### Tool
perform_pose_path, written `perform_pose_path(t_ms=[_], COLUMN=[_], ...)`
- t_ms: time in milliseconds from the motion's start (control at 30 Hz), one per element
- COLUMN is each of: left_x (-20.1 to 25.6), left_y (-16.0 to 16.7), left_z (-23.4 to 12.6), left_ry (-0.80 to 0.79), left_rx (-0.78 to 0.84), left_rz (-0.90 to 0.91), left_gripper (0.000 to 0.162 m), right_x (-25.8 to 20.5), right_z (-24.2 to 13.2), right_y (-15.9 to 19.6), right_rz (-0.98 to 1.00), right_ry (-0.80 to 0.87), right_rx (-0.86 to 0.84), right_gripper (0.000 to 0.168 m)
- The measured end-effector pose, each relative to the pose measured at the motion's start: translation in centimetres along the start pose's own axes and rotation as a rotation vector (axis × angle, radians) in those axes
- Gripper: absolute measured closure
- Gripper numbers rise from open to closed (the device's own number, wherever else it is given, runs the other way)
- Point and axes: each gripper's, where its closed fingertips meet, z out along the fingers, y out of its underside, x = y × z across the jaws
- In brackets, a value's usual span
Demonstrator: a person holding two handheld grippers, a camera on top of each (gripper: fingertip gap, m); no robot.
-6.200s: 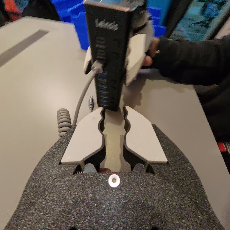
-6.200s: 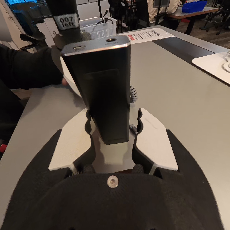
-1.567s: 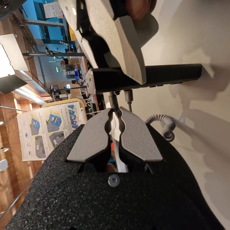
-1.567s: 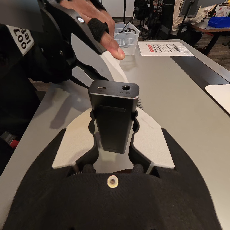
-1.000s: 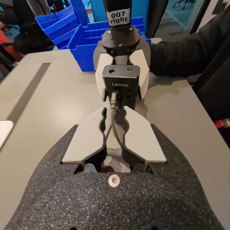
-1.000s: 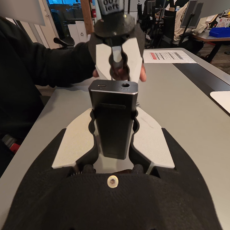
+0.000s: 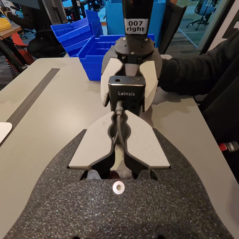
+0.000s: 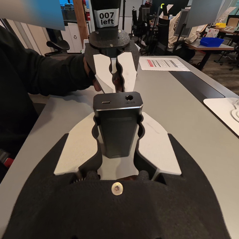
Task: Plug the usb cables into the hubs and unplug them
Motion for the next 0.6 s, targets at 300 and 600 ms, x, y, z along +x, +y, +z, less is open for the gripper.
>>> perform_pose_path(t_ms=[300,600], left_x=[-0.8,-1.5], left_y=[0.7,1.3], left_z=[0.1,-0.8], left_ry=[-0.014,0.000], left_rx=[0.024,0.090], left_rz=[-0.014,-0.059], left_gripper=[0.152,0.136], right_x=[0.8,1.2], right_z=[0.2,-0.1], right_y=[0.0,0.4], right_rz=[-0.002,0.075], right_ry=[0.052,0.053], right_rx=[0.012,0.056], right_gripper=[0.110,0.109])
